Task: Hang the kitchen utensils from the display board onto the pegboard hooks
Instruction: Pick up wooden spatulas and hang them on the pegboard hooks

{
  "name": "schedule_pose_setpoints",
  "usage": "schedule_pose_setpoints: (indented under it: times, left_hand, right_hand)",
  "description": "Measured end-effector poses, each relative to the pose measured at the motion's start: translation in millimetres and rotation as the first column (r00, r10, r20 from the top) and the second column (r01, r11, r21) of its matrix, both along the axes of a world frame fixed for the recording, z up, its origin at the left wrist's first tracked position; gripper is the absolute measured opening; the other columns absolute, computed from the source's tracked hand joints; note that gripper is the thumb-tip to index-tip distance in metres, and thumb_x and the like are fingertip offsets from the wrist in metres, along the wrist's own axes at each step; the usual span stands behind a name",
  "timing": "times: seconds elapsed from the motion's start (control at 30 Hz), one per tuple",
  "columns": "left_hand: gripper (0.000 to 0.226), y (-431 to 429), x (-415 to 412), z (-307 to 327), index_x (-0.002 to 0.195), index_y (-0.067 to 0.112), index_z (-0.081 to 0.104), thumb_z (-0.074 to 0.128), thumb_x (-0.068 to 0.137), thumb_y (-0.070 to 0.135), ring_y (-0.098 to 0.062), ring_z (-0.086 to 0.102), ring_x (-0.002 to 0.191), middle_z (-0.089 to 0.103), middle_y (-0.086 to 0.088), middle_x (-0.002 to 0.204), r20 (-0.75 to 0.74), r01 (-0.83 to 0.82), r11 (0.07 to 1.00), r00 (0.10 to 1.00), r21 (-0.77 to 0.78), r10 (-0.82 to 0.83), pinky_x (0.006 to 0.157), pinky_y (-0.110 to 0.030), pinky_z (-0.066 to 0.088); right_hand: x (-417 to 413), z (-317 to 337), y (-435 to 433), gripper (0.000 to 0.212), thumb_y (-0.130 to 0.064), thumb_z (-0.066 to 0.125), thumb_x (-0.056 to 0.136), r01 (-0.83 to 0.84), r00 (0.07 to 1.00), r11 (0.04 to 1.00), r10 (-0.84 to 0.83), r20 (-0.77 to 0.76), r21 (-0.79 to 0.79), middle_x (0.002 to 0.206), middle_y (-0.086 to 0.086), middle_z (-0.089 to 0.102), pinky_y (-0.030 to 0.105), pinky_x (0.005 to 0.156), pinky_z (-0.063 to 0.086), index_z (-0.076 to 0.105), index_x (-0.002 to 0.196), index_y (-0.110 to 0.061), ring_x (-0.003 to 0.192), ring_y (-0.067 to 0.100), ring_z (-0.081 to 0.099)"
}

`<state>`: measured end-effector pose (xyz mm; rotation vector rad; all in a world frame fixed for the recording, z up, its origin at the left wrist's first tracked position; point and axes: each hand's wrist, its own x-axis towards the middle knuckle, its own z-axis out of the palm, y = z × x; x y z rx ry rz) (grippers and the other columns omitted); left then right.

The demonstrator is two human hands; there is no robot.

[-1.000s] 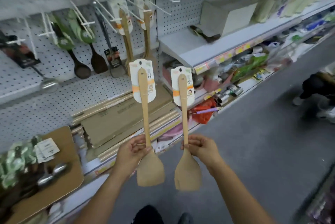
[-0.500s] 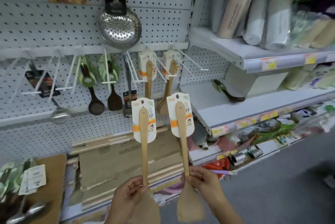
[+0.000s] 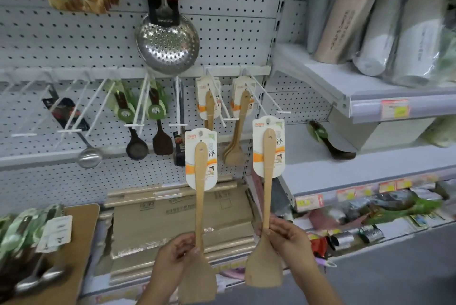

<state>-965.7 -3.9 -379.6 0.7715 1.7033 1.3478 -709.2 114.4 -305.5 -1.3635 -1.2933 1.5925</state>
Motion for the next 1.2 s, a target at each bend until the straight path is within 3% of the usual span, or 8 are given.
schedule_pose_setpoints:
  times: [0.13,0.27,0.33,0.5,0.7,0.9,1.0,1.2]
  left_hand:
    - [0.033,6,26,11,0.093,0.01,0.072,0.074,0.073,-0.016,-0.01,0.071,0.075,0.077,-0.006,0.085,-0.013,-0.061,0.998,0.998,0.004,0.061,0.071,-0.012,0.053]
    - [0.033,16,42,13,0.092,0.01,0.073,0.075,0.072,-0.017,-0.011,0.072,0.075,0.077,-0.006,0.084,-0.008,-0.104,0.995,0.995,0.004,0.104,0.071,-0.013,0.054]
    - [0.032,21,50,12,0.093,0.009,0.072,0.075,0.073,-0.015,-0.014,0.073,0.079,0.077,-0.006,0.085,0.005,-0.119,0.993,0.993,-0.005,0.119,0.072,-0.015,0.055]
    - [0.031,26,67,16,0.099,0.002,0.071,0.074,0.073,-0.015,-0.02,0.074,0.084,0.077,-0.012,0.089,0.042,-0.166,0.986,0.985,0.011,0.165,0.073,-0.018,0.057]
    - [0.031,25,69,16,0.099,0.0,0.071,0.074,0.073,-0.015,-0.022,0.073,0.084,0.077,-0.014,0.09,0.049,-0.205,0.979,0.978,0.022,0.204,0.074,-0.02,0.057]
    - [0.03,27,63,24,0.091,0.006,0.073,0.074,0.072,-0.017,-0.021,0.074,0.081,0.077,-0.013,0.087,0.043,-0.231,0.971,0.973,0.055,0.229,0.075,-0.018,0.057]
    - [0.032,25,58,22,0.088,0.01,0.075,0.075,0.071,-0.017,-0.023,0.074,0.081,0.077,-0.013,0.086,0.035,-0.246,0.967,0.969,0.063,0.244,0.078,-0.022,0.058]
    - [0.033,18,53,6,0.093,0.002,0.072,0.072,0.069,-0.022,-0.02,0.073,0.076,0.075,-0.02,0.086,0.042,-0.27,0.963,0.962,0.024,0.269,0.075,-0.02,0.057]
  right_hand:
    - [18,-3,20,0.022,0.01,0.065,0.087,-0.053,0.998,0.999,0.053,-0.029,-0.011,0.089,0.011,0.078,0.027,0.071,0.053,0.074,0.097,-0.008,0.086,0.02,0.075]
    - [29,-6,33,0.024,0.013,0.063,0.087,-0.099,0.995,0.995,0.098,-0.019,-0.014,0.084,0.009,0.078,0.016,0.057,0.048,0.075,0.091,-0.008,0.074,0.014,0.071]
    - [32,-9,38,0.026,0.012,0.064,0.088,-0.098,0.995,0.995,0.097,-0.019,-0.018,0.081,0.006,0.078,0.019,0.059,0.049,0.076,0.085,-0.011,0.071,0.012,0.071]
    - [32,-19,57,0.017,0.005,0.064,0.091,-0.148,0.989,0.989,0.147,-0.02,-0.027,0.086,0.014,0.077,0.03,0.073,0.057,0.076,0.089,-0.007,0.087,0.029,0.073]
    - [4,-13,94,0.017,-0.003,0.066,0.092,-0.182,0.983,0.982,0.18,0.038,0.055,0.086,0.003,0.078,0.025,0.068,0.053,0.077,0.097,-0.015,0.079,0.012,0.072]
    - [-37,-4,146,0.011,-0.006,0.067,0.092,-0.143,0.989,0.989,0.141,-0.046,-0.041,0.087,0.014,0.077,0.042,0.082,0.059,0.074,0.098,-0.012,0.081,0.025,0.072]
    - [-56,-3,174,0.01,-0.007,0.069,0.091,-0.131,0.99,0.989,0.128,-0.05,-0.071,0.088,0.015,0.077,0.045,0.085,0.06,0.075,0.098,-0.009,0.088,0.033,0.073]
    - [-83,-9,208,0.011,-0.007,0.068,0.091,-0.164,0.986,0.982,0.165,0.005,-0.094,0.086,0.011,0.078,0.049,0.09,0.058,0.074,0.1,-0.007,0.094,0.032,0.073]
